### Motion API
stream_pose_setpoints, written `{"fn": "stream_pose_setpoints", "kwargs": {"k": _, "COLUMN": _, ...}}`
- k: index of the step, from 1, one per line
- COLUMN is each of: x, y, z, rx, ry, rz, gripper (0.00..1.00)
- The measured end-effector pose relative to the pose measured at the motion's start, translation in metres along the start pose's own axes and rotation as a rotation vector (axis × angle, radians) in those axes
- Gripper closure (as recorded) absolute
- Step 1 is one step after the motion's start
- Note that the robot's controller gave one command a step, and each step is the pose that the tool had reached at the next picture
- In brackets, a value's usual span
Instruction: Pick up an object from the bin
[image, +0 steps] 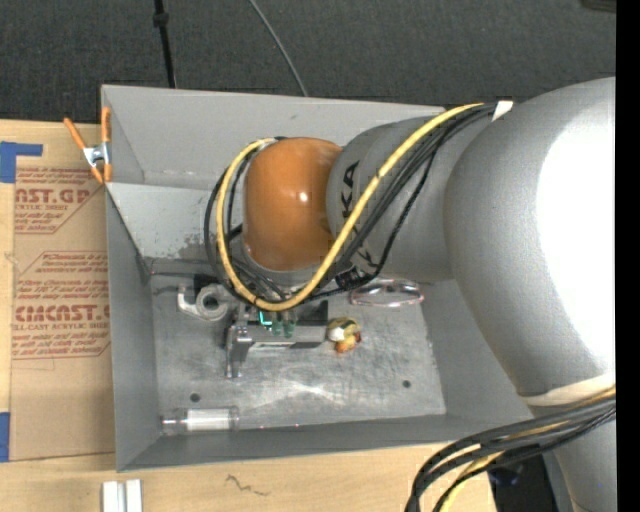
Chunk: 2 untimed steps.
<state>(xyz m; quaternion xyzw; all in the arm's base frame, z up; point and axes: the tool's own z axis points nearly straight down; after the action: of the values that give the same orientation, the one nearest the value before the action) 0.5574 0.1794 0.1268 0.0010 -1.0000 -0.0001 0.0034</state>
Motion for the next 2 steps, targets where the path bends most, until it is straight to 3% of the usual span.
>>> {"fn": "stream_pose_setpoints", "kwargs": {"k": 1, "x": -0.001, "y": 0.0, "z": -0.002, "rx": 0.0, "ry": -0.002, "rz": 0.0, "gripper": 0.0}}
{"fn": "stream_pose_setpoints", "kwargs": {"k": 2, "x": -0.004, "y": 0.011, "z": -0.013, "rx": 0.003, "ry": -0.004, "rz": -0.074, "gripper": 0.0}}
